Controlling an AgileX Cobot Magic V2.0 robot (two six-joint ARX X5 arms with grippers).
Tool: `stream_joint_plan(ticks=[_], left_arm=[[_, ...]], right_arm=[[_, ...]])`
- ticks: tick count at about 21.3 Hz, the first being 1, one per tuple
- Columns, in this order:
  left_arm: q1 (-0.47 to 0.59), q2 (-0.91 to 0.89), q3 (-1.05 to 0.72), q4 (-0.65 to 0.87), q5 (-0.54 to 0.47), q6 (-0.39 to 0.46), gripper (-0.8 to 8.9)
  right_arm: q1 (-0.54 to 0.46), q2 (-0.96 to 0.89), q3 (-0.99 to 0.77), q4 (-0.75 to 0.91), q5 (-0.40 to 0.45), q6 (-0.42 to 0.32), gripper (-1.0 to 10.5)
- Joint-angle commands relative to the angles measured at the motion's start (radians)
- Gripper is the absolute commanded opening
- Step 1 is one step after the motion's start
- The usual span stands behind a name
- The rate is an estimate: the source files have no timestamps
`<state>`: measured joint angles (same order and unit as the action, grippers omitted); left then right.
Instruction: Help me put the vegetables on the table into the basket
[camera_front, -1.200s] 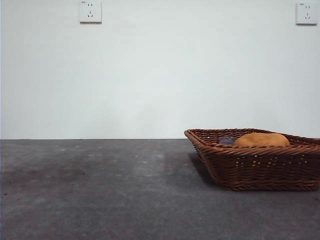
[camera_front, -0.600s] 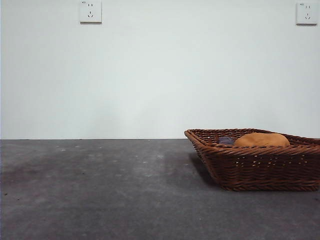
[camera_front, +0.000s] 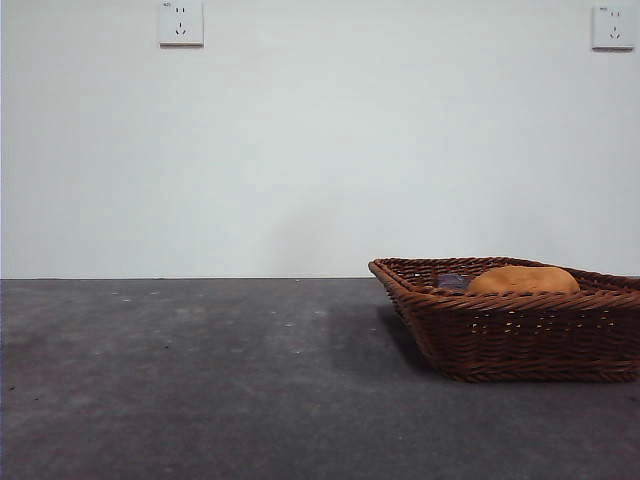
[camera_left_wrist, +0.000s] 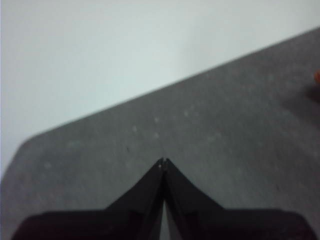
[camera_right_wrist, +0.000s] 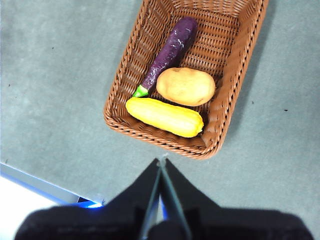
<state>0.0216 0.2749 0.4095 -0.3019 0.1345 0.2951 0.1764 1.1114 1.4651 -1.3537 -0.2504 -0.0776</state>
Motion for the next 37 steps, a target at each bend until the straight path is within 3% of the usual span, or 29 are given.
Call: stream_joint_plan(ticks=[1,6,9,26,27,29,31,34,37], left_arm=[[0.000,-0.079,-0.123,0.022,0.003,-0.059,-0.04],[0.002,-0.228,-0.323,0.056,0.003,-0.220,-0.04],[0.002,-0.272,-0.377,0.065,-0.002,-0.266,-0.04],[0.002,-0.234,-0.376,0.065,0.003,-0.269,-0.04],[0.002,-0.230,-0.376,0.065,0.003,-0.268,-0.04],[0.002,-0.223,-0.376,0.065,0.003,-0.268,-0.04],[0.002,-0.217,-0.376,0.065,0.003,-0.268,-0.04],[0.002,-0.214,-0.376,0.065,0.003,-0.268,-0.04],[0.002,-0.213,-0.376,0.065,0.003,-0.268,-0.04]], right_arm=[[0.001,0.004,0.002,-0.021,0.001,0.004,0.0],[0.001,0.004,0.002,-0.020,0.001,0.004,0.0],[0.001,0.004,0.002,-0.020,0.001,0.004,0.0],[0.001,0.004,0.002,-0.020,0.024,0.000,0.0],[0.001,0.004,0.002,0.006,0.034,-0.075,0.0],[-0.011,-0.021,-0.012,0.157,0.034,-0.079,0.0],[-0.022,-0.101,-0.085,0.423,0.023,-0.077,0.0],[-0.028,-0.270,-0.282,0.723,-0.016,-0.043,0.0],[-0.087,-0.444,-0.551,0.928,0.027,-0.043,0.0]])
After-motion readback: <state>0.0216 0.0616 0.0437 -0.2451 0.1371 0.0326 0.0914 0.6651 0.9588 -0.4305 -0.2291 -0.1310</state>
